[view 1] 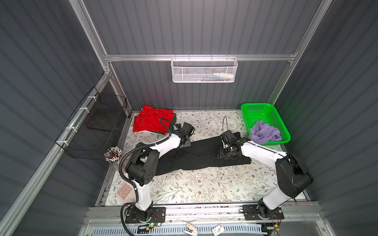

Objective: Fold and stack the t-shirts

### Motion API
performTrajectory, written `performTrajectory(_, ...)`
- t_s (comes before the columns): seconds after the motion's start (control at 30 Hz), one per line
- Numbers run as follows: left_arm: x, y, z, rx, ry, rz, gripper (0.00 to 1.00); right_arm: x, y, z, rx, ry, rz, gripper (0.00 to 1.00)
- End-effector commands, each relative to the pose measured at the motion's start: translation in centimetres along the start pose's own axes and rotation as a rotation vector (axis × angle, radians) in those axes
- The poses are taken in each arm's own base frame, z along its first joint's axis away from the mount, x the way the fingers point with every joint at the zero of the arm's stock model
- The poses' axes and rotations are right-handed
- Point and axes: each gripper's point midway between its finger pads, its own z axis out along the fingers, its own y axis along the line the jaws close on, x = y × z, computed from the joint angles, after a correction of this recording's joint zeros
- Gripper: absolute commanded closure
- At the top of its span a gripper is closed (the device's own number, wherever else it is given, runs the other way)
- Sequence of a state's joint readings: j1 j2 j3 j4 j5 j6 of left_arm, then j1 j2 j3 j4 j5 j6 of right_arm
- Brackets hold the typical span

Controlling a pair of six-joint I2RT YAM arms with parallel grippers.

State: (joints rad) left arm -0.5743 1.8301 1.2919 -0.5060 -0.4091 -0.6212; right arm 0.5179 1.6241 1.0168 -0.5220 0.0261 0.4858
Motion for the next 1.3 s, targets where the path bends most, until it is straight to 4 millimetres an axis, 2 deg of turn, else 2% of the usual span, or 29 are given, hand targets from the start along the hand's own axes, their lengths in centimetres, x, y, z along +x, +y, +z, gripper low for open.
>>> performTrajectory(0.0, -0.8, 1.3, -3.7, 0.023, -0.073, -0.045, 0.13, 0.2, -1.8, -0.1, 0.084, 0.025, -0.009, 0.30)
performTrajectory(0.1, 0.5, 2.6, -5.1, 0.025, -0.080, -0.078, 0.13, -0.2, -2.1, 0.6, 0.091, 0.042, 0.003, 0.31)
performTrajectory(0.3, 4.9, 6.9, -5.6, -0.077, -0.033, -0.110, 0.14, -0.5, -3.6, 2.2, 0.157, 0.079, 0.012, 0.32)
performTrajectory(0.43, 7.9, 9.6, -5.1, -0.150, -0.001, -0.134, 0.18, -0.8, -4.9, 2.7, 0.217, 0.085, 0.016, 0.32)
performTrajectory(0.57, 10.3, 10.9, -4.0, -0.193, 0.041, -0.154, 0.24, -0.9, -5.7, 2.7, 0.245, 0.080, 0.042, 0.33)
performTrajectory(0.8, 12.5, 12.3, -2.5, -0.266, 0.089, -0.143, 0.30, -0.2, -6.2, 3.5, 0.229, 0.098, 0.076, 0.34)
performTrajectory(0.9, 12.8, 12.9, -2.0, -0.291, 0.089, -0.141, 0.41, -0.1, -6.4, 3.6, 0.219, 0.099, 0.088, 0.34)
performTrajectory(1.13, 13.4, 13.7, -0.9, -0.335, 0.111, -0.131, 0.78, 0.0, -7.6, 3.5, 0.207, 0.095, 0.130, 0.34)
performTrajectory(1.27, 13.2, 14.2, -0.9, -0.365, 0.112, -0.120, 0.82, 0.3, -8.3, 3.4, 0.215, 0.100, 0.141, 0.34)
